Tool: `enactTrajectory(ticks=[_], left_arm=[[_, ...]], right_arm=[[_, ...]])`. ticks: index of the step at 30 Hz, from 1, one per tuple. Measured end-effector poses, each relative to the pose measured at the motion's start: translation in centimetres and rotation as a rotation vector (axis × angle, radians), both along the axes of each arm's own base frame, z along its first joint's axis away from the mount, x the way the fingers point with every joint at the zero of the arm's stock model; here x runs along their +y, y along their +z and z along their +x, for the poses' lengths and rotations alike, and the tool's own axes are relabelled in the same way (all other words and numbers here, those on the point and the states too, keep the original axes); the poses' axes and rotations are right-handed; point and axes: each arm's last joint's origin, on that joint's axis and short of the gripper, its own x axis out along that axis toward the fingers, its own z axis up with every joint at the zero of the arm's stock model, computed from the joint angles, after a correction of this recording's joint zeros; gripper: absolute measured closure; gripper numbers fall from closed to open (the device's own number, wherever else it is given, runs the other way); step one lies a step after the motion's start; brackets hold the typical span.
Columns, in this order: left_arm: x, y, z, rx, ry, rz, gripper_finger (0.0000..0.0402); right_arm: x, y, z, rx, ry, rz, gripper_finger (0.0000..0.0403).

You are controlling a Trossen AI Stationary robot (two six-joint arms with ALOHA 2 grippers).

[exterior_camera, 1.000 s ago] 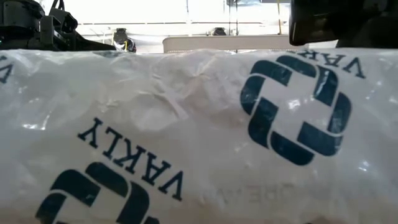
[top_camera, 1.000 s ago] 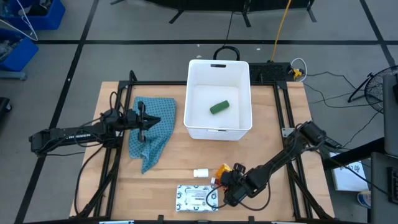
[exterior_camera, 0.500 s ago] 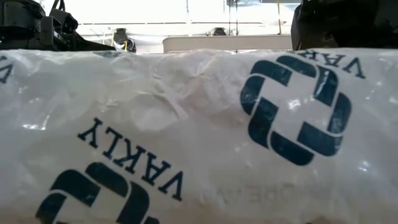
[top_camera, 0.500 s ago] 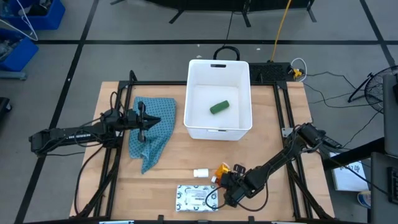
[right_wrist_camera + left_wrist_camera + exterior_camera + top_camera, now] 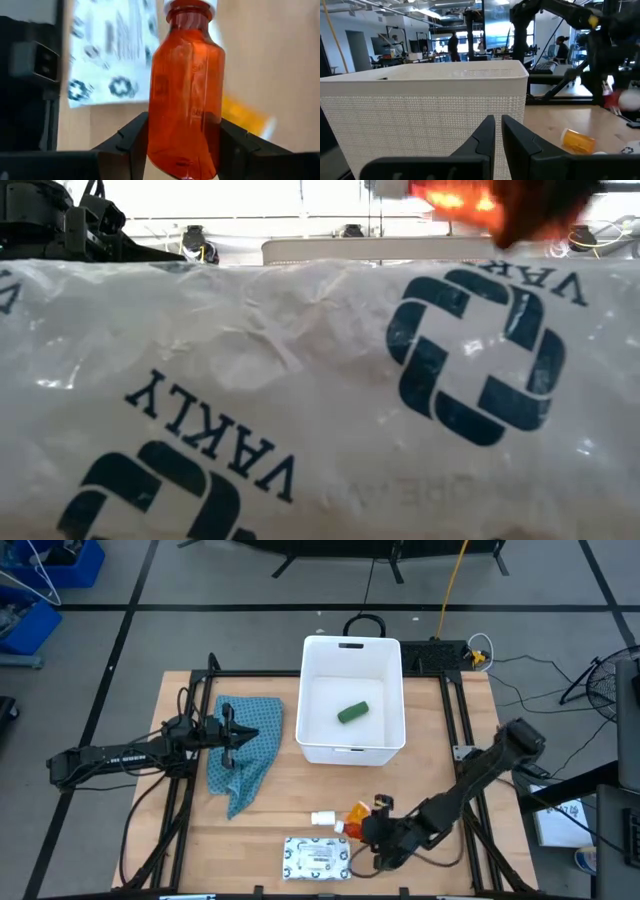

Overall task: Pick & place medical supplies in basket/bin
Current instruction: Put the red pill bottle into the white bin

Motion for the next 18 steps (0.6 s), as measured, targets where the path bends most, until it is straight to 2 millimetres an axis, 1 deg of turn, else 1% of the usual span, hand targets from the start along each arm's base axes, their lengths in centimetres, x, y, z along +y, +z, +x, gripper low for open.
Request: enactTrajectory(ticks=[4,6,8,10,12,15,18], left_arm=[[0.0,0.0,0.0,0.000,0.000,0.000,0.0364],[0.0,0.0,0.0,0.000,0.000,0.000,0.0364],[0.0,0.0,0.0,0.000,0.000,0.000,0.0364],[0.0,0.0,0.0,0.004,0.000,-0.001,0.0364],[0.0,-0.2,0.0,0.015,0.000,-0.005,0.0364],[0.0,-0.3,0.0,0.031,0.000,-0.011,0.0364],[0.0,-0.5,0.0,0.045,0.001,-0.012,0.0364]], right_arm=[[-0.6,3.6,-1.1,-0.172,0.181,-0.135,0.0243],[-1.1,4.9,-1.4,-0.305,0.276,-0.159,0.0243],[-1.8,5.6,-1.8,-0.464,0.388,-0.141,0.0243],[-2.9,5.4,-2.4,-0.614,0.473,-0.105,0.0243],[-4.4,4.5,-3.2,-0.724,0.520,-0.047,0.0243],[-6.7,2.7,-5.1,-0.803,0.497,0.007,0.0242],[-8.2,1.7,-7.4,-0.843,0.440,-0.005,0.0243]])
